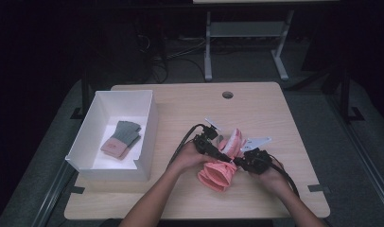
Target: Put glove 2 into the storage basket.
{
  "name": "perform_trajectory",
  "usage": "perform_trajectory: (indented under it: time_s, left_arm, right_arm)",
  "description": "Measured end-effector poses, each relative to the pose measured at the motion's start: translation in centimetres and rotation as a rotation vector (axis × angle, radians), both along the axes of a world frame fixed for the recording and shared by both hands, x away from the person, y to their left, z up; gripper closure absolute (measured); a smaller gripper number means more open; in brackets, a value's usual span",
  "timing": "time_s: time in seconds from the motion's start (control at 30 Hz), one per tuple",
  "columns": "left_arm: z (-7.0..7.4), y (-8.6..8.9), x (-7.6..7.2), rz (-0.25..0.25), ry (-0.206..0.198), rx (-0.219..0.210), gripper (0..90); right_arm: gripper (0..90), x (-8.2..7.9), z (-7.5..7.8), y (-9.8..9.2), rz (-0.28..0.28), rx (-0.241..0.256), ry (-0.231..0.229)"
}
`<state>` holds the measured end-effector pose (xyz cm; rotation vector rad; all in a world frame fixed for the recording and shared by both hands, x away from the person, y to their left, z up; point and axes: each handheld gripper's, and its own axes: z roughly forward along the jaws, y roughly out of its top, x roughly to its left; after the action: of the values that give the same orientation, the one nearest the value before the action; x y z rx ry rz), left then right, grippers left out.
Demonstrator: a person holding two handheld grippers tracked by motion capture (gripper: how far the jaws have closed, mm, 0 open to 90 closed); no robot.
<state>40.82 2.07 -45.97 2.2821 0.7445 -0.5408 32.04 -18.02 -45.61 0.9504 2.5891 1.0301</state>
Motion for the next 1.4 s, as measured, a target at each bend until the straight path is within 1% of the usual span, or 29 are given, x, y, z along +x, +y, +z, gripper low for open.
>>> perform_trajectory:
  time_s: [0.07,0.13,0.17,0.23,0.27,0.3,0.37,0.43,0.47,0.57,0.6,0.63,0.67,0.73,0.77,0.83,0.9,0.93,0.97,1.0,1.03,1.13,1.17,1.23,1.33,1.4]
  left_arm:
    - [0.2,0.0,0.0,-0.004,-0.006,0.005,51.2]
    - [0.4,0.0,-0.1,-0.002,-0.001,0.004,55.7]
    - [0.4,0.0,-0.1,-0.003,-0.008,0.007,57.8]
    - [0.6,0.0,-0.2,0.0,-0.01,0.001,59.2]
    - [0.7,0.1,-0.1,0.004,-0.001,-0.002,59.4]
    - [0.8,0.2,-0.2,0.008,0.0,-0.005,59.5]
    - [1.2,0.2,-0.3,0.015,-0.005,-0.007,59.5]
    - [1.8,0.2,-0.4,0.027,-0.015,-0.007,59.4]
    - [2.1,0.2,-0.5,0.038,-0.029,-0.005,59.4]
    - [3.3,0.5,-0.6,0.056,-0.06,0.002,59.5]
    - [3.7,0.6,-0.6,0.069,-0.057,-0.013,59.5]
    - [4.1,0.8,-0.7,0.083,-0.062,-0.018,59.5]
    - [4.4,1.1,-0.7,0.084,-0.061,-0.014,59.4]
    - [5.4,1.7,-0.7,0.085,-0.073,-0.015,59.3]
    - [5.8,1.9,-0.7,0.079,-0.082,-0.015,59.2]
    - [6.5,2.2,-0.9,0.084,-0.092,-0.016,59.2]
    - [7.4,2.7,-1.0,0.086,-0.102,-0.013,59.0]
    - [7.8,2.9,-1.1,0.091,-0.107,-0.007,59.0]
    - [8.3,3.1,-1.1,0.087,-0.114,0.001,58.9]
    - [8.7,3.4,-1.1,0.088,-0.12,0.001,58.8]
    - [9.1,3.7,-1.1,0.093,-0.12,0.002,58.8]
    - [10.2,4.7,-1.0,0.097,-0.115,0.003,58.5]
    - [10.5,5.1,-0.9,0.09,-0.12,0.008,58.5]
    - [11.3,5.9,-0.8,0.098,-0.129,0.004,58.1]
    - [12.6,7.4,-0.8,0.117,-0.134,-0.013,57.9]
    - [13.3,8.1,-0.7,0.122,-0.147,-0.009,57.9]
  right_arm:
    - [90.0,0.0,0.0,0.0,-0.002,0.001,0.0]
    - [90.0,0.0,0.0,-0.1,-0.003,0.007,0.0]
    - [90.0,0.0,0.1,-0.2,-0.001,0.008,0.005]
    - [90.0,-0.1,0.3,-0.6,0.0,0.02,0.016]
    - [88.9,-0.2,0.5,-0.9,0.003,0.035,0.019]
    - [84.3,-0.3,0.9,-1.3,0.004,0.059,0.024]
    - [81.3,-0.6,1.4,-2.0,0.0,0.083,0.024]
    - [77.3,-1.0,2.1,-2.9,-0.009,0.131,0.016]
    - [75.2,-1.2,2.4,-3.4,-0.01,0.151,0.005]
    - [66.9,-1.7,3.0,-4.8,-0.033,0.202,-0.003]
    - [64.2,-1.9,3.2,-5.1,-0.041,0.217,0.006]
    - [60.0,-2.1,3.3,-5.4,-0.05,0.221,0.001]
    - [54.0,-2.2,3.3,-5.7,-0.062,0.221,-0.007]
    - [44.4,-2.5,3.2,-6.1,-0.085,0.213,-0.02]
    - [38.2,-2.7,2.9,-6.3,-0.103,0.205,-0.017]
    - [32.8,-2.8,2.4,-6.4,-0.121,0.186,-0.003]
    - [27.1,-2.9,2.2,-6.5,-0.132,0.174,-0.009]
    - [24.8,-2.8,2.1,-6.5,-0.138,0.178,-0.004]
    - [21.9,-2.7,2.1,-6.4,-0.143,0.179,-0.012]
    - [19.9,-2.7,2.0,-6.3,-0.147,0.174,-0.016]
    - [19.8,-2.6,1.9,-6.2,-0.149,0.168,-0.014]
    - [15.9,-2.7,1.7,-5.8,-0.145,0.148,-0.012]
    - [14.8,-2.7,1.7,-5.8,-0.151,0.15,-0.009]
    - [14.1,-2.7,1.6,-5.8,-0.151,0.164,0.001]
    - [13.8,-2.7,1.5,-5.8,-0.155,0.147,0.006]
    - [13.6,-2.7,1.5,-5.8,-0.164,0.144,-0.008]
